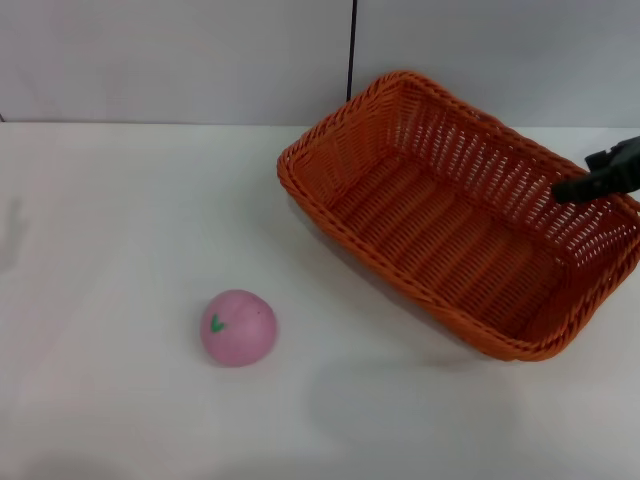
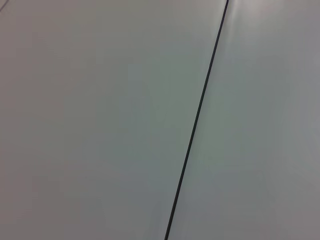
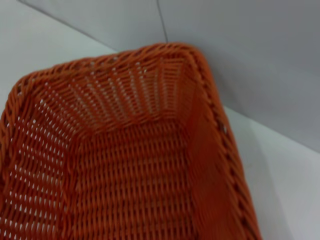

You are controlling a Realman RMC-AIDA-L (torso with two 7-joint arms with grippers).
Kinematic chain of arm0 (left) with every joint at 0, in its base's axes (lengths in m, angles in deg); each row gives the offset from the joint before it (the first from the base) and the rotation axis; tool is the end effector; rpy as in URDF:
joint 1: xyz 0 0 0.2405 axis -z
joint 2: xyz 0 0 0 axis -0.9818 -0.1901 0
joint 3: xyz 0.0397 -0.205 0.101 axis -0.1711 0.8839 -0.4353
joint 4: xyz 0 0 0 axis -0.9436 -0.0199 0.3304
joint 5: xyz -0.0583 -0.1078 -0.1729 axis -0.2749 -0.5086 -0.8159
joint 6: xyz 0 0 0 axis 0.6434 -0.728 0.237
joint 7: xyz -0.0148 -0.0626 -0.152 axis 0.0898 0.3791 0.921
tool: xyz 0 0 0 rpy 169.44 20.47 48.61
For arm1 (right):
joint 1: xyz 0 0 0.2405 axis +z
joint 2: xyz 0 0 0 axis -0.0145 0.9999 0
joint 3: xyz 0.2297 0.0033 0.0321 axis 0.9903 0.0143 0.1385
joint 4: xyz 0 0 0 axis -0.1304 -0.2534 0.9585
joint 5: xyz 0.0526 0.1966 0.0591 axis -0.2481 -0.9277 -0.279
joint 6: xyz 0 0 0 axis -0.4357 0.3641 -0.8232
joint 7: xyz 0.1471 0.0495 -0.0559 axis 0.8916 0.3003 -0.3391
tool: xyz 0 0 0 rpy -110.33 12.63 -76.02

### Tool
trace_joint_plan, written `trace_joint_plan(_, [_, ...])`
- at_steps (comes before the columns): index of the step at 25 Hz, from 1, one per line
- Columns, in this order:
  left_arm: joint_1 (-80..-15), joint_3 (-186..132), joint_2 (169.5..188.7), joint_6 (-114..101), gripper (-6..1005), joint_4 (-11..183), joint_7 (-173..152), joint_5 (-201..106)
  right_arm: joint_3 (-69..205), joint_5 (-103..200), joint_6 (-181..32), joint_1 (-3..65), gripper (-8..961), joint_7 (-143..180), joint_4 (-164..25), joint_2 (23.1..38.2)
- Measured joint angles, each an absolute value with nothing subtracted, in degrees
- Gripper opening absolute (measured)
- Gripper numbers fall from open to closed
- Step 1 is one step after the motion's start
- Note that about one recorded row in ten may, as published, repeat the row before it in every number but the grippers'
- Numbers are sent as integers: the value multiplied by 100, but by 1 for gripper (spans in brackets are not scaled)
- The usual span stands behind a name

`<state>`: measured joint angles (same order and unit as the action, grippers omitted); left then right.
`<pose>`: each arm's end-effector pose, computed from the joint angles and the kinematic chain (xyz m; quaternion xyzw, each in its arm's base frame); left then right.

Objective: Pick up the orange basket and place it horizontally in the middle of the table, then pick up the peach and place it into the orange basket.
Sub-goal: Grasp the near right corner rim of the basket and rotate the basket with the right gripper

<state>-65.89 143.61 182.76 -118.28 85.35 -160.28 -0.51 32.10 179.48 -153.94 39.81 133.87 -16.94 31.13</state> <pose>-0.3320 0.2337 0.0812 -0.5296 -0.2021 -0.5045 0.6513 0.2372 0.3885 0.0671 -0.9161 0.3501 -0.0338 0.1928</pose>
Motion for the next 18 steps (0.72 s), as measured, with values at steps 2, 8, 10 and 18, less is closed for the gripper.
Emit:
trace_joint_plan(2, [-6614, 14361, 18275, -11828, 827, 8530, -16028, -52, 3006, 17959, -15303, 3979, 763, 13384, -1784, 3120])
trace_joint_plan(8, [-6636, 14361, 18275, -11829, 827, 8527, -16027, -51, 2828, 17968, -15068, 3886, 663, 13375, -1791, 3176])
trace_joint_plan(10, [-6642, 14361, 18275, -11829, 827, 8527, -16027, -51, 2824, 17968, -15002, 3857, 597, 13355, -1792, 3189])
trace_joint_plan(18, [-6654, 14361, 18276, -11794, 827, 8527, -16027, -51, 2835, 17936, -14963, 3745, 297, 13274, -1721, 3189])
